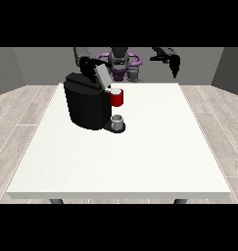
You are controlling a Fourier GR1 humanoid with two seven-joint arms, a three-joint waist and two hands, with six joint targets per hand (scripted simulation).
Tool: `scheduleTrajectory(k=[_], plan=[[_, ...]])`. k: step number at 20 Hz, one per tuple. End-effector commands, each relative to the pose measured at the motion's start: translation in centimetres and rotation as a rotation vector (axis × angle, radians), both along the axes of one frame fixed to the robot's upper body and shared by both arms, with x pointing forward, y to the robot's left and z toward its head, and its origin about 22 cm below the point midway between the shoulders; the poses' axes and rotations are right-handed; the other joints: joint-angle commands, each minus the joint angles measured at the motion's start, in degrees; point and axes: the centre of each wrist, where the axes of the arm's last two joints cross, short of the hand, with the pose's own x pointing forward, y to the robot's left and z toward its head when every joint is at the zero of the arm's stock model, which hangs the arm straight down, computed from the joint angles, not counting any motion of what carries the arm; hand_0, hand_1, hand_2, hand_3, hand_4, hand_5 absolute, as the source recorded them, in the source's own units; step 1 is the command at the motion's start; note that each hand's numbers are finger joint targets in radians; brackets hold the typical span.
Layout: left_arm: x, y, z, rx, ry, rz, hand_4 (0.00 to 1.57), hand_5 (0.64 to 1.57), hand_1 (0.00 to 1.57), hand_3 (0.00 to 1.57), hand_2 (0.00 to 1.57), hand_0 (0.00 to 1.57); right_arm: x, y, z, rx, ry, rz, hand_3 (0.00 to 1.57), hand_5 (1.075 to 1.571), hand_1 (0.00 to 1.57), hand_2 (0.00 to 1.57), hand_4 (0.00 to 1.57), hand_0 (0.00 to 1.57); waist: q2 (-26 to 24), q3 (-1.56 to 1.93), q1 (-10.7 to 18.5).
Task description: Insert the coffee pod into the coffee machine and close the lid
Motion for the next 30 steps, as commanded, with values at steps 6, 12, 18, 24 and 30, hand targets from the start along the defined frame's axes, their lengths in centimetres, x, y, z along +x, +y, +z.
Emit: scheduleTrajectory(k=[6,12,18,24,30], plan=[[1.5,0.0,0.3,0.016,-0.011,0.066,0.00,1.571,0.00,0.00,0.00,0.00,1.4,2.9,2.7,-0.042,-0.010,0.073,0.00,1.571,0.00,0.00,0.08,0.00,2.02,0.23,-2.67],[0.5,-0.6,-0.1,-0.001,0.014,0.019,0.13,1.571,0.00,0.00,0.00,0.00,1.7,4.5,2.6,-0.087,-0.032,0.094,0.00,1.571,0.00,0.00,0.00,0.00,0.81,0.25,0.10],[1.1,2.3,-0.8,-0.007,0.001,0.065,0.16,1.571,0.00,0.00,0.00,0.00,2.4,5.9,5.6,-0.160,-0.095,0.122,0.00,1.571,0.00,0.00,0.12,0.00,2.94,0.23,-1.28],[1.7,1.8,-0.1,-0.007,-0.026,0.071,0.00,1.571,0.00,0.00,0.00,0.00,2.1,7.8,4.6,-0.119,-0.118,0.163,0.00,1.571,0.00,0.00,0.12,0.00,2.64,0.24,-1.94],[0.0,1.6,-1.9,0.026,-0.039,0.058,0.20,1.571,0.00,0.00,0.00,0.00,0.5,9.6,2.7,-0.034,-0.135,0.269,0.00,1.571,0.00,0.00,0.26,0.00,-1.06,0.24,-2.91]])
